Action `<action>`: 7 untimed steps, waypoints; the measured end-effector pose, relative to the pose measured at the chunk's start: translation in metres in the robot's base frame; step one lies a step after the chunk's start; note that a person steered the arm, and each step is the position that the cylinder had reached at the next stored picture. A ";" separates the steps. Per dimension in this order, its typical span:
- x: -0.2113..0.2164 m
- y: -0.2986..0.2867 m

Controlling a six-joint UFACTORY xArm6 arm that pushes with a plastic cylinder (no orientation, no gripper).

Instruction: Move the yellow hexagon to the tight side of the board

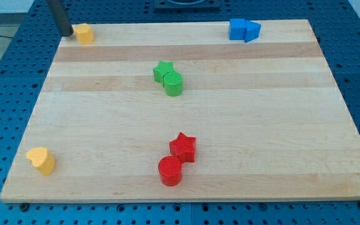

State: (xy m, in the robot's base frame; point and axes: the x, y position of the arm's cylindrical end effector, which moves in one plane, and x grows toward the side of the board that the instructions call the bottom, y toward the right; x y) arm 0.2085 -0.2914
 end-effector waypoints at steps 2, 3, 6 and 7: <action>0.052 0.063; 0.069 0.112; 0.081 0.248; 0.078 0.262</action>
